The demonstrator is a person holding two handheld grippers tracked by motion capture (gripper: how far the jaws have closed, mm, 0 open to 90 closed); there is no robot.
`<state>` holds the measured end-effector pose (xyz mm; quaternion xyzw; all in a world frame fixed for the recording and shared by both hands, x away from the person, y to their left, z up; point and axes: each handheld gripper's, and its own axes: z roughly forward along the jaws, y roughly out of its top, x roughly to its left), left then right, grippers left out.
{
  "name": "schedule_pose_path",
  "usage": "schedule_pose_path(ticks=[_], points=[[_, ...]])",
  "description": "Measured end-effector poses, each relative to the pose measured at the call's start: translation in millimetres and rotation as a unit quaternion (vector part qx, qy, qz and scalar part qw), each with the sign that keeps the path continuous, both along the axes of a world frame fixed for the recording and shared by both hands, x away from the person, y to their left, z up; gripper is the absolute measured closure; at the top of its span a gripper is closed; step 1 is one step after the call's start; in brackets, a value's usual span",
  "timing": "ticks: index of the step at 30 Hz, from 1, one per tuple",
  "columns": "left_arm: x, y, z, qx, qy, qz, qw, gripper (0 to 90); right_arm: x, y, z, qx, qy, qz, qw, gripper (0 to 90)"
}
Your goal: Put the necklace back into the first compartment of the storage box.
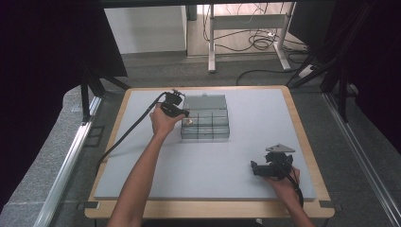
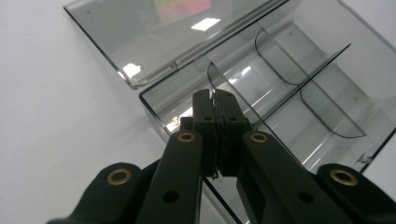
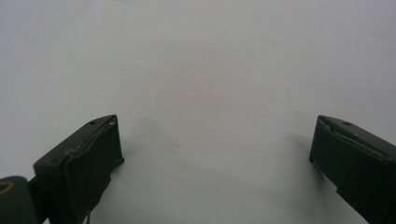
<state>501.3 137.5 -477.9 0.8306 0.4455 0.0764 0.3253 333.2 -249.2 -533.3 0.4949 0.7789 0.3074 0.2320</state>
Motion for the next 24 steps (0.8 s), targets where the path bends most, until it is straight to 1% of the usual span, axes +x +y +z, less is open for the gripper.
schedule_pose_path(ticks=[2, 3, 4, 6, 7, 8, 9, 11, 12, 14, 16, 17, 18, 19, 21, 22, 24], points=[[-0.3, -2.1, -3.6, 0.007, -0.005, -0.002, 1.0000, 82.5, 0.0, 0.0, 0.0, 0.000, 0.000, 0.000, 1.0000, 2.0], [-1.4, -2.1, -2.9, 0.006, -0.010, -0.002, 0.9999, 79.8, 0.0, 0.0, 0.0, 0.000, 0.000, 0.000, 1.0000, 2.0], [-2.8, -1.4, -1.5, 0.003, -0.015, -0.004, 0.9999, 78.9, 0.0, 0.0, 0.0, 0.000, 0.000, 0.000, 1.0000, 2.0], [-7.0, 0.6, 2.2, -0.006, -0.020, -0.011, 0.9997, 75.4, 0.0, 0.0, 0.0, 0.000, 0.000, 0.000, 1.0000, 2.0], [-7.0, 0.6, 2.2, -0.006, -0.020, -0.011, 0.9997, 72.9, 0.0, 0.0, 0.0, 0.000, 0.000, 0.000, 1.0000, 2.0], [-14.7, 4.1, 6.4, -0.013, -0.027, -0.017, 0.9994, 70.8, 0.0, 0.0, 0.0, 0.000, 0.000, 0.000, 1.0000, 1.9], [-19.2, 7.2, 8.5, -0.018, -0.030, -0.023, 0.9991, 68.9, 0.0, 0.0, 0.0, 0.000, 0.000, 0.000, 1.0000, 1.9], [-29.2, 13.5, 11.9, -0.035, -0.030, -0.025, 0.9986, 64.7, 0.0, 0.0, 0.0, -0.001, 0.000, 0.000, 1.0000, 1.9], [-34.6, 17.0, 14.0, -0.039, -0.029, -0.027, 0.9985, 61.9, -0.1, 0.0, 0.0, -0.001, 0.000, 0.000, 1.0000, 1.9], [-46.9, 24.2, 18.0, -0.047, -0.037, -0.027, 0.9978, 57.9, -0.1, 0.1, 0.0, -0.001, 0.000, 0.000, 1.0000, 1.9], [-58.9, 31.9, 21.5, -0.053, -0.038, -0.032, 0.9974, 53.8, -0.1, 0.1, 0.0, -0.001, 0.000, 0.000, 1.0000, 1.9], [-58.9, 31.9, 21.5, -0.053, -0.038, -0.032, 0.9974, 52.3, -0.1, 0.2, 0.0, -0.001, 0.000, 0.000, 1.0000, 1.9], [-71.4, 38.6, 24.1, -0.055, -0.041, -0.039, 0.9969, 51.4, -0.1, 0.2, 0.0, -0.001, 0.000, 0.000, 1.0000, 1.9], [-71.4, 38.6, 24.1, -0.055, -0.041, -0.039, 0.9969, 50.8, -0.1, 0.2, 0.0, -0.001, 0.000, 0.000, 1.0000, 1.9], [-84.5, 44.6, 26.0, -0.063, -0.047, -0.039, 0.9962, 50.0, -0.1, 0.2, 0.0, -0.001, 0.000, 0.000, 1.0000, 1.9], [-96.5, 50.9, 27.3, -0.070, -0.050, -0.042, 0.9954, 48.4, -0.1, 0.2, 0.0, -0.001, 0.000, 0.000, 1.0000, 1.9], [-108.7, 56.9, 28.2, -0.076, -0.054, -0.042, 0.9948, 47.3, -0.1, 0.2, 0.0, -0.001, 0.000, -0.001, 1.0000, 1.9]])
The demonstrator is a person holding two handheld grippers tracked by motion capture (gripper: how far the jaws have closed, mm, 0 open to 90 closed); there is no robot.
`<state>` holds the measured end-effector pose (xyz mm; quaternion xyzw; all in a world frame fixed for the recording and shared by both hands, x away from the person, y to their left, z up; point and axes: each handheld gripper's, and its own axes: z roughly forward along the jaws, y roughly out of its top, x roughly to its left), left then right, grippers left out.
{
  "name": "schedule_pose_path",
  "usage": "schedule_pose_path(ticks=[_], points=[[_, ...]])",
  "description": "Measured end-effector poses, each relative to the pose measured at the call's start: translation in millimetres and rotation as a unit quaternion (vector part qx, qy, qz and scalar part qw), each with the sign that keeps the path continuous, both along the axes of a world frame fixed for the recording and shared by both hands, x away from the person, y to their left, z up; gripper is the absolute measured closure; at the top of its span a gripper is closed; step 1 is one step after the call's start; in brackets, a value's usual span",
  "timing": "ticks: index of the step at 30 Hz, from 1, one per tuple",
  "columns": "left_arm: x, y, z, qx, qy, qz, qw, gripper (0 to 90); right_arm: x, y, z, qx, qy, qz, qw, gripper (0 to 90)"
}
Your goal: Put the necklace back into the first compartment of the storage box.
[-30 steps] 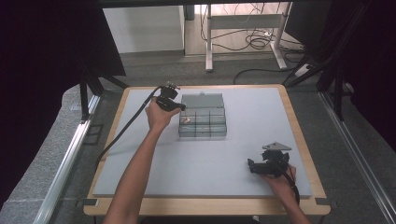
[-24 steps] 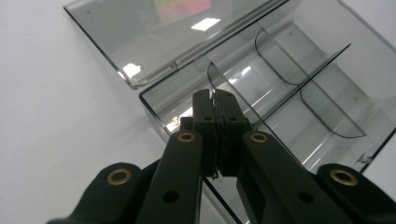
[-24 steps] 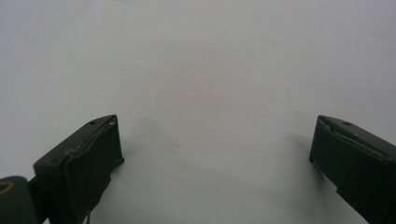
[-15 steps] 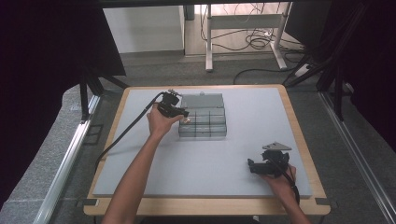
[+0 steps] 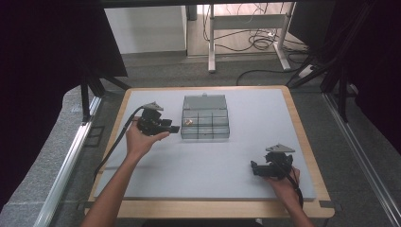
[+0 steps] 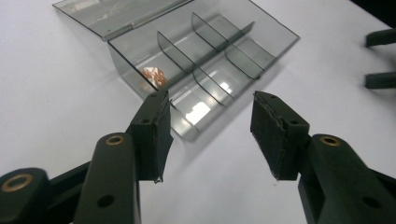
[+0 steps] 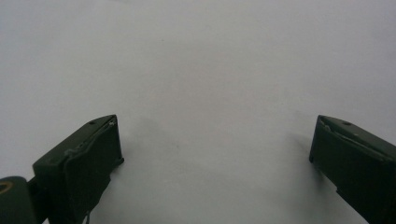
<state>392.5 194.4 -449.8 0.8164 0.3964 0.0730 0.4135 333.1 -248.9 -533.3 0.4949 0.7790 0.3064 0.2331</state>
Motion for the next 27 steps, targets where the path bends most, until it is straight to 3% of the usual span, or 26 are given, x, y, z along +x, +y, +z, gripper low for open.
schedule_pose_path(ticks=[3, 4, 5, 8, 9, 10, 15, 20, 23, 24, 27], points=[[-12.3, 6.3, 0.6, -0.003, -0.004, -0.003, 1.0000, 46.4, 0.0, -0.1, 0.0, 0.000, 0.000, 0.000, 1.0000, 1.9], [-25.3, 12.5, 0.9, -0.008, -0.007, -0.002, 0.9999, 46.3, 0.0, -0.1, 0.0, 0.000, -0.001, 0.000, 1.0000, 1.9], [-25.3, 12.5, 0.9, -0.008, -0.007, -0.002, 0.9999, 46.1, 0.0, -0.1, 0.0, 0.000, -0.001, 0.000, 1.0000, 1.8], [-49.5, 24.8, -1.9, -0.018, -0.009, -0.001, 0.9998, 45.5, 0.0, 0.0, 0.0, 0.000, 0.000, 0.000, 1.0000, 1.8], [-49.5, 24.8, -1.9, -0.018, -0.009, -0.001, 0.9998, 45.0, 0.0, 0.0, 0.0, 0.000, 0.000, 0.000, 1.0000, 1.8], [-60.8, 30.2, -5.0, -0.022, -0.011, 0.001, 0.9997, 44.9, 0.0, -0.1, 0.0, 0.000, 0.000, 0.000, 1.0000, 1.8], [-83.9, 41.5, -15.5, -0.018, -0.013, 0.005, 0.9997, 44.3, -0.1, 0.0, 0.2, 0.001, 0.001, -0.001, 1.0000, 1.8], [-99.0, 48.6, -27.9, -0.012, -0.011, 0.010, 0.9998, 43.7, 0.0, 0.0, 0.2, 0.001, 0.001, -0.001, 1.0000, 1.8], [-102.2, 50.7, -33.2, -0.011, -0.006, 0.009, 0.9999, 43.2, 0.0, 0.1, 0.2, 0.001, 0.001, -0.001, 1.0000, 1.8], [-105.1, 52.3, -36.9, -0.001, -0.006, 0.013, 0.9999, 43.0, 0.0, 0.0, 0.2, 0.001, 0.001, -0.001, 1.0000, 1.8], [-107.2, 55.5, -41.0, -0.004, -0.003, 0.015, 0.9999, 43.0, 0.0, 0.0, 0.2, 0.002, 0.001, -0.001, 1.0000, 1.9]])
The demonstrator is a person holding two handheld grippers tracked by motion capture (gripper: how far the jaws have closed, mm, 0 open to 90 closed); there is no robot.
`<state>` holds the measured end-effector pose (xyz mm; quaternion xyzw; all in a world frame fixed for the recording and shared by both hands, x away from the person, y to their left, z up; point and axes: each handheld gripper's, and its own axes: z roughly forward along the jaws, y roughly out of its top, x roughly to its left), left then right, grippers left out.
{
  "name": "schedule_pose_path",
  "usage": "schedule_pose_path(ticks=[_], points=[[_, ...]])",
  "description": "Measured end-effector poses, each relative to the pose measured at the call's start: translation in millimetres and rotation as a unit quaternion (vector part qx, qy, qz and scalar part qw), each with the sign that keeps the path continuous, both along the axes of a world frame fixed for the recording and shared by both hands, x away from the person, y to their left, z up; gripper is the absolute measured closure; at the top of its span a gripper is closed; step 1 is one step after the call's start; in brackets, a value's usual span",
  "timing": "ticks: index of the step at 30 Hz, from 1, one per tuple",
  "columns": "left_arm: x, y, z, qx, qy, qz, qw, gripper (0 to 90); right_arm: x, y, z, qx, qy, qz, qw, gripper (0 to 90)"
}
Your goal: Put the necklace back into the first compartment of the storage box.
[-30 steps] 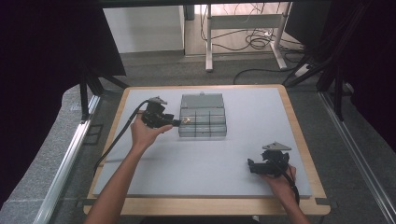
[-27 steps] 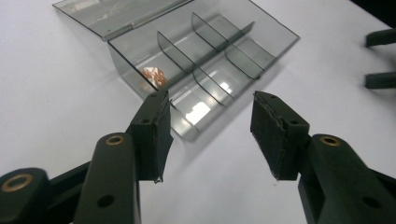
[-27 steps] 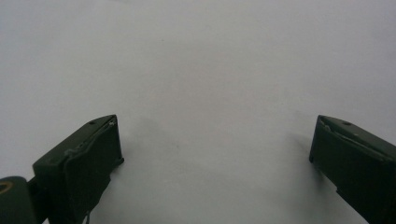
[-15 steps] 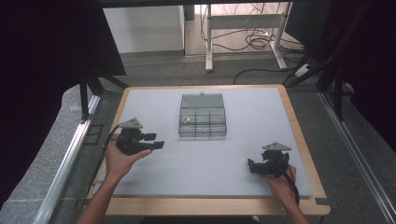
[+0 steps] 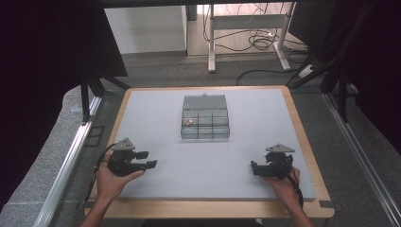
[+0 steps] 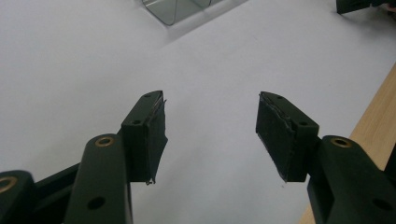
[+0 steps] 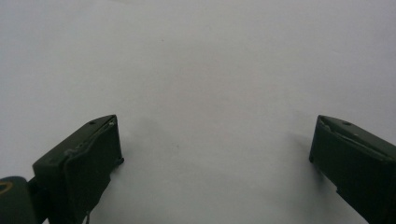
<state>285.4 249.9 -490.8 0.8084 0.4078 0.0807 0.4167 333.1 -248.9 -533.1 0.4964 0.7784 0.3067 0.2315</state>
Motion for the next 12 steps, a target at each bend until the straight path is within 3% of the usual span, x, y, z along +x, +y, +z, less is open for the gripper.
schedule_pose_path(ticks=[6, 12], points=[[-0.1, 2.1, -0.7, -0.004, 0.002, 0.003, 1.0000, 42.2, 0.1, -0.1, 0.0, 0.000, 0.000, 0.000, 1.0000, 1.9], [0.4, 4.1, 5.8, -0.022, -0.001, 0.010, 0.9997, 41.0, 0.2, -0.1, 0.2, 0.000, 0.001, 0.000, 1.0000, 1.9]])
